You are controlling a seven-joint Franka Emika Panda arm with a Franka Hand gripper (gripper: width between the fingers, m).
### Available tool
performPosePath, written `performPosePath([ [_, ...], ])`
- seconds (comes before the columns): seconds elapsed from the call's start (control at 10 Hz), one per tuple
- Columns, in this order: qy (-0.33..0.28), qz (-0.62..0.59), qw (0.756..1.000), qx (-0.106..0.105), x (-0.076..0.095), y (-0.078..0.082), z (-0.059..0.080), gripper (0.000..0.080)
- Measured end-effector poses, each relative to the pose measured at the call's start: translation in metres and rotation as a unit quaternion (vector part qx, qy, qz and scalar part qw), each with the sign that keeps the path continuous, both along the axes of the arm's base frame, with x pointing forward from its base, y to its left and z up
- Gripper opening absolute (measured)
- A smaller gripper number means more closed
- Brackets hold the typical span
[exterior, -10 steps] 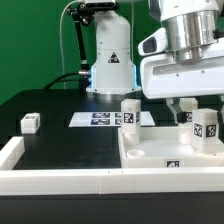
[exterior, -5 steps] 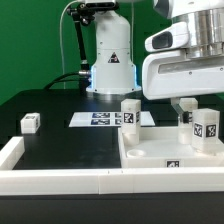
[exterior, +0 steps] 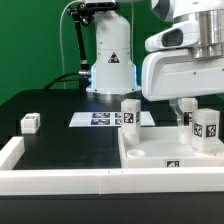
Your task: Assemble square table
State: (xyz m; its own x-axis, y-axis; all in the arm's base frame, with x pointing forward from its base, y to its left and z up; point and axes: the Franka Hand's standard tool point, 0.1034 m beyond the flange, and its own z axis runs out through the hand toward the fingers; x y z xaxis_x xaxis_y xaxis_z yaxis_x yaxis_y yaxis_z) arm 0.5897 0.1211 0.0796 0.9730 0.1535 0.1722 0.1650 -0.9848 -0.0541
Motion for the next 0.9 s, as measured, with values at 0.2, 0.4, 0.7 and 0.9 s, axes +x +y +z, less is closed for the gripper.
performPosePath([
  [0.2, -0.009, 0.038, 0.999, -0.007, 0.0013, -0.0020, 0.0002, 0.0649],
  [0.4, -0.009, 0.037, 0.999, -0.006, 0.0013, -0.0020, 0.0001, 0.0386],
  [0.7, -0.008, 0.028, 1.000, -0.004, 0.0013, -0.0020, 0.0002, 0.0289],
  [0.9, -0.003, -0.026, 1.000, 0.005, 0.0014, -0.0026, 0.0000, 0.0289],
])
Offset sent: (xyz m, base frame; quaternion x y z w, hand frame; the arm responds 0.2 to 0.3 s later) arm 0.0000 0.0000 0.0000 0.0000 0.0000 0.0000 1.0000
